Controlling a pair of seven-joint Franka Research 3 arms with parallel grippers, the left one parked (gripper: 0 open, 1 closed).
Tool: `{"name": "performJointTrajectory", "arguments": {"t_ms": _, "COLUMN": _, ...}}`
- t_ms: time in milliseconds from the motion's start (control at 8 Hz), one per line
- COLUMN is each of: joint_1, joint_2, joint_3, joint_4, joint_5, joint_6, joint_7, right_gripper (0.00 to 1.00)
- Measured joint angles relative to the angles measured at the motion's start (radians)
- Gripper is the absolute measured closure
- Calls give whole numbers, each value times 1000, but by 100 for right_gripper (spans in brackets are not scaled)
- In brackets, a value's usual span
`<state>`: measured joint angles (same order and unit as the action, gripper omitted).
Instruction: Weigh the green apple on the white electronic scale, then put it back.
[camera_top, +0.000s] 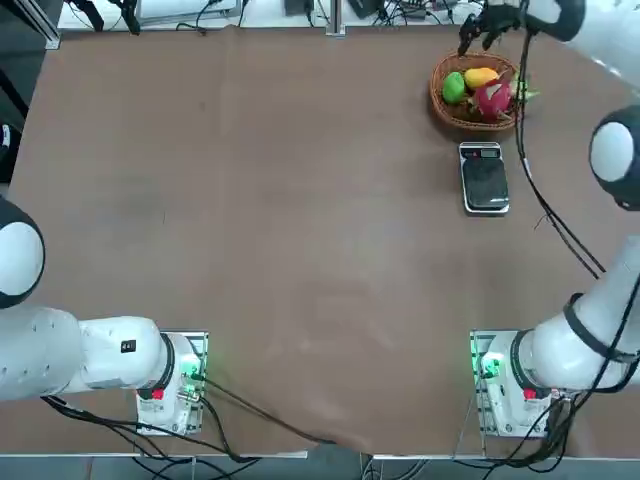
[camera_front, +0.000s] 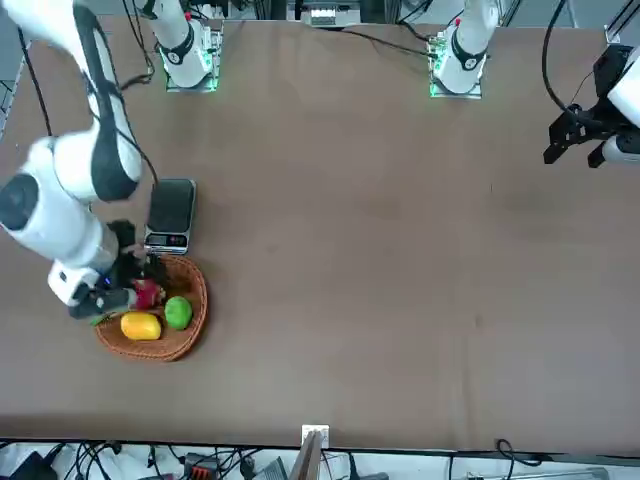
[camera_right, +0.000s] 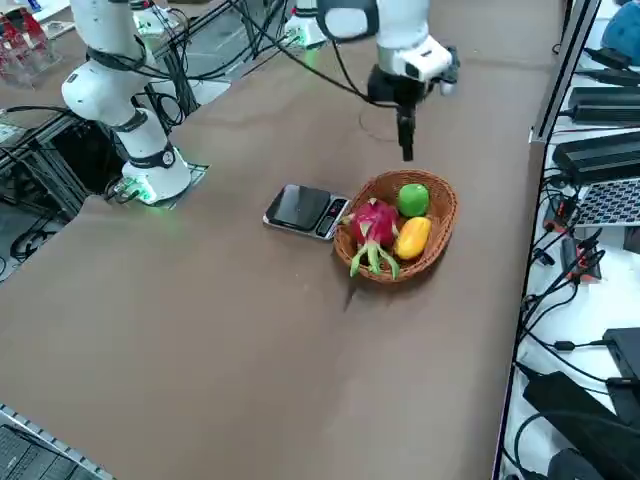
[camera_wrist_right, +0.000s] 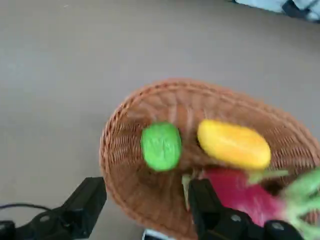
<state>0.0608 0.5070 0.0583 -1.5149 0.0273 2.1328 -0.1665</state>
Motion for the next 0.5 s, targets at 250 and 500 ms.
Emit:
{"name": "performJointTrajectory", "arguments": {"t_ms": 250, "joint_1": 2, "joint_2": 78, "joint_3": 0, "joint_4": 49, "joint_5": 0, "joint_6": 22, "joint_7": -73, "right_gripper": 0}}
{"name": "performJointTrajectory", "arguments": {"t_ms": 500, "joint_1": 5, "joint_2": 138, "joint_3": 1, "joint_4": 56, "joint_5": 0, "joint_6": 70, "joint_7": -131, "right_gripper": 0}}
